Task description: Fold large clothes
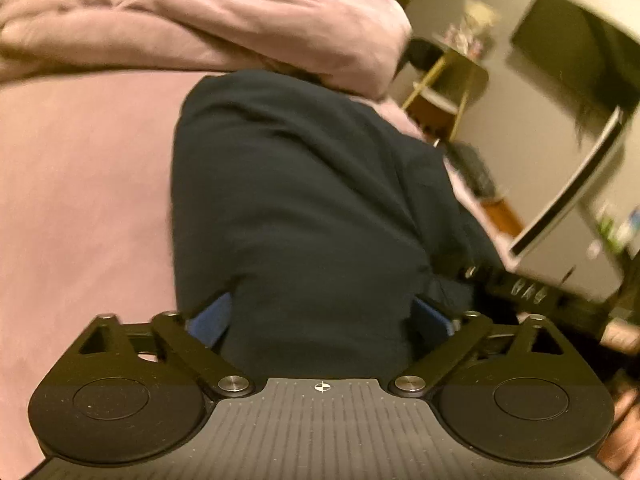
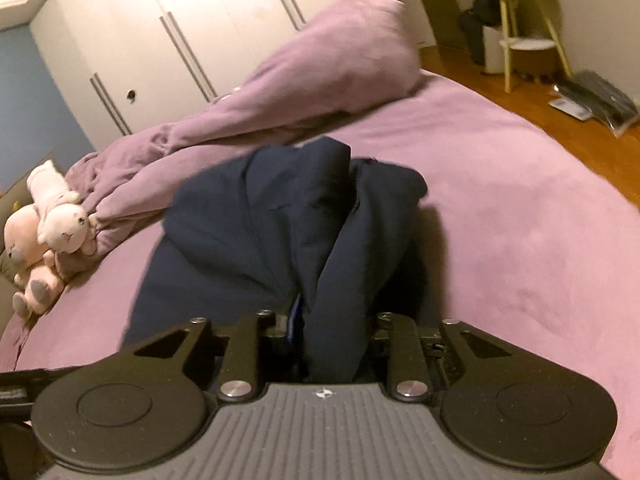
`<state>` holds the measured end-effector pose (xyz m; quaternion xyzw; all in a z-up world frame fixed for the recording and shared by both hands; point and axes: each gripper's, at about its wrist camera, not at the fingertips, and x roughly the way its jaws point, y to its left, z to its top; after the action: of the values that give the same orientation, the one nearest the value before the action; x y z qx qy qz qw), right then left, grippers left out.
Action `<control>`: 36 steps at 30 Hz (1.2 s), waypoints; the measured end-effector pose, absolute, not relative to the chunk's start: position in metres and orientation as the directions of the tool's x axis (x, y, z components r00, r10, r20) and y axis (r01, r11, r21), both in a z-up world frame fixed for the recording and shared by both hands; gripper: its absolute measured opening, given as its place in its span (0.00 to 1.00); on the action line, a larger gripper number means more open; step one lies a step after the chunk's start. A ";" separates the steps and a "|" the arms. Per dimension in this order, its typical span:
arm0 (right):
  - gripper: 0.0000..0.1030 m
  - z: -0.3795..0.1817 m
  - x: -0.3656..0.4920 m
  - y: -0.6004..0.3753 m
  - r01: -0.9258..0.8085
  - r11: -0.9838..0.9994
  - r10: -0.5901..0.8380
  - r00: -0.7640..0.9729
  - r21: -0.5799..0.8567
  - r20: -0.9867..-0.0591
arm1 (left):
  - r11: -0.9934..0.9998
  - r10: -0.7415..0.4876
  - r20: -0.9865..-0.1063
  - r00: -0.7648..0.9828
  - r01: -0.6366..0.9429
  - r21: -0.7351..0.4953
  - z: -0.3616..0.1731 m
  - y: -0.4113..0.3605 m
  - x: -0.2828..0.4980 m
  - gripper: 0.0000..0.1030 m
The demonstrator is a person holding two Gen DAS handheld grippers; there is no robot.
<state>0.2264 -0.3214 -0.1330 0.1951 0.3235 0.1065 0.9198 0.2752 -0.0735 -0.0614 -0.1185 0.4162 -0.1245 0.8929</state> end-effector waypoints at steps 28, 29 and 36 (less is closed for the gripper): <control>0.39 -0.163 0.269 -0.258 0.014 0.995 0.038 0.872 0.104 -0.488 | 0.929 -0.312 -0.738 0.599 0.028 -0.370 -0.070 -0.053 0.277 0.96; 0.39 -0.160 0.268 -0.260 0.011 0.995 0.042 0.867 0.103 -0.496 | 0.927 -0.314 -0.738 0.597 0.023 -0.375 -0.069 -0.052 0.277 0.96; 0.43 -0.107 0.254 -0.256 -0.014 0.988 0.086 0.869 0.151 -0.487 | 0.920 -0.318 -0.746 0.585 -0.001 -0.393 -0.064 -0.044 0.282 0.94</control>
<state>0.2536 -0.2559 -0.1071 0.0713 0.2544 0.0259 0.9641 0.2820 -0.0444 -0.0637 -0.1785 0.4464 -0.0909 0.8721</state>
